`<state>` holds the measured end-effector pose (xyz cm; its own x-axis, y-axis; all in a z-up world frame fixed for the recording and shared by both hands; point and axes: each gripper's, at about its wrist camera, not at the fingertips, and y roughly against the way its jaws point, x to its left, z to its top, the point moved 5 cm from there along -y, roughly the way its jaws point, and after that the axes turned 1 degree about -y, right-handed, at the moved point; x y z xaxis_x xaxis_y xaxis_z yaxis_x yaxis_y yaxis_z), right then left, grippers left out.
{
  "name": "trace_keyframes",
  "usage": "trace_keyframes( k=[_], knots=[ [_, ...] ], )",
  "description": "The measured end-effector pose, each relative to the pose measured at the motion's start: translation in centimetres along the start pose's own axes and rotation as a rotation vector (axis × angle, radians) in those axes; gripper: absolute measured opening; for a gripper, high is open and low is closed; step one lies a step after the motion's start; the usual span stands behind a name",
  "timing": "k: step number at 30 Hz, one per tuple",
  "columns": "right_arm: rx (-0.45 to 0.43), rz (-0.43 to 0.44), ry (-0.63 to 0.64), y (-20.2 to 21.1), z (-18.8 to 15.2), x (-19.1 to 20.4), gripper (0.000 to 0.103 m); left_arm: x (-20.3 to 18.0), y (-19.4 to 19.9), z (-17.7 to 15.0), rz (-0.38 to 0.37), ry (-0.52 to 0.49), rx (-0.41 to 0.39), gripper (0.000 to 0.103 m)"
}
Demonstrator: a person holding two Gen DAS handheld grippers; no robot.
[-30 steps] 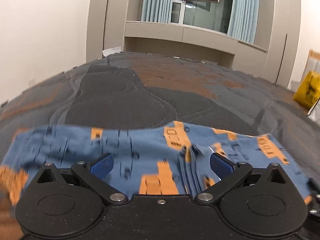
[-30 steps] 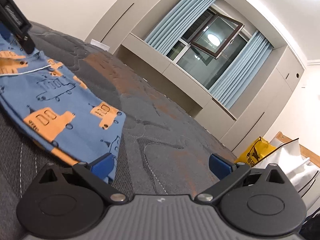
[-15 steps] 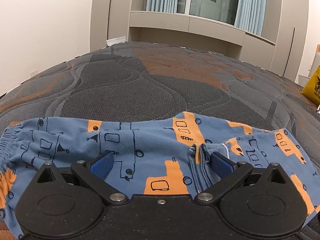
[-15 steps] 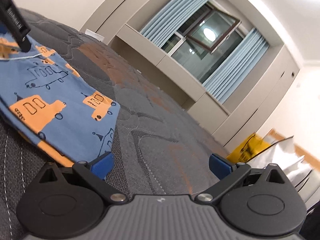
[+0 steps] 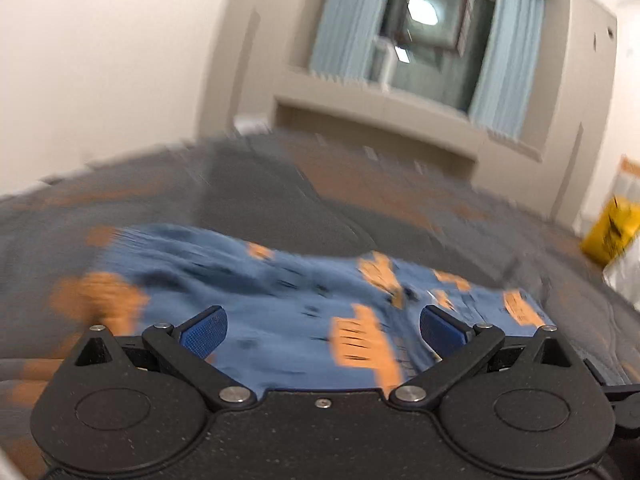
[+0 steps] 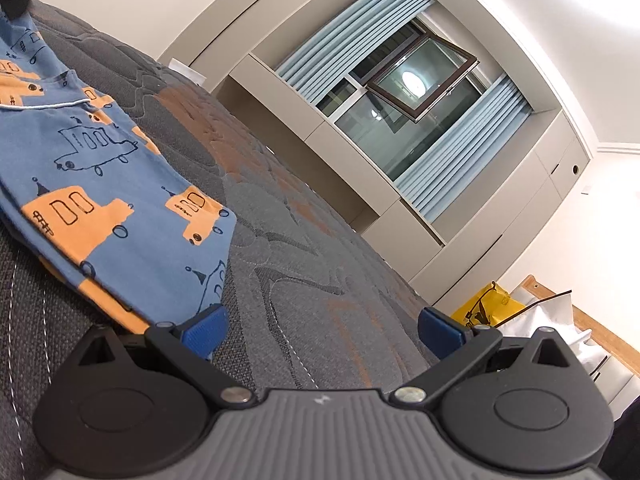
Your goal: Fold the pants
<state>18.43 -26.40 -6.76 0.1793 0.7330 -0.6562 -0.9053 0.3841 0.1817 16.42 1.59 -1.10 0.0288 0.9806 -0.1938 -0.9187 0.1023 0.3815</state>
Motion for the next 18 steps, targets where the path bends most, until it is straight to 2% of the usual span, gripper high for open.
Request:
trace_keyframes(
  k=[3, 6, 8, 11, 13, 15, 18],
  knots=[
    [-0.029, -0.012, 0.005, 0.5, 0.3, -0.1, 0.103, 3.3, 2.2, -0.2, 0.062, 0.05, -0.061, 0.102],
    [-0.071, -0.01, 0.018, 1.7, 1.7, 0.2, 0.103, 6.6, 2.0, 0.1, 0.086, 0.113, -0.055, 0.102],
    [-0.115, 0.029, -0.021, 2.7, 3.5, 0.8, 0.103, 8.3, 1.2, 0.4, 0.116, 0.135, -0.038, 0.102],
    [-0.168, 0.136, -0.066, 3.9, 6.5, 3.0, 0.103, 9.9, -0.1, 0.6, 0.102, 0.178, 0.0, 0.102],
    [-0.198, 0.22, -0.05, 4.2, 8.2, 5.1, 0.103, 10.9, -0.7, 0.5, 0.08, 0.235, 0.021, 0.102],
    [-0.215, 0.255, -0.019, 4.2, 9.4, 6.8, 0.103, 11.9, -1.1, 0.5, 0.041, 0.289, 0.014, 0.1],
    [-0.22, 0.29, 0.012, 4.1, 10.4, 8.9, 0.103, 12.9, -1.8, 0.5, 0.034, 0.313, -0.004, 0.093]
  ],
)
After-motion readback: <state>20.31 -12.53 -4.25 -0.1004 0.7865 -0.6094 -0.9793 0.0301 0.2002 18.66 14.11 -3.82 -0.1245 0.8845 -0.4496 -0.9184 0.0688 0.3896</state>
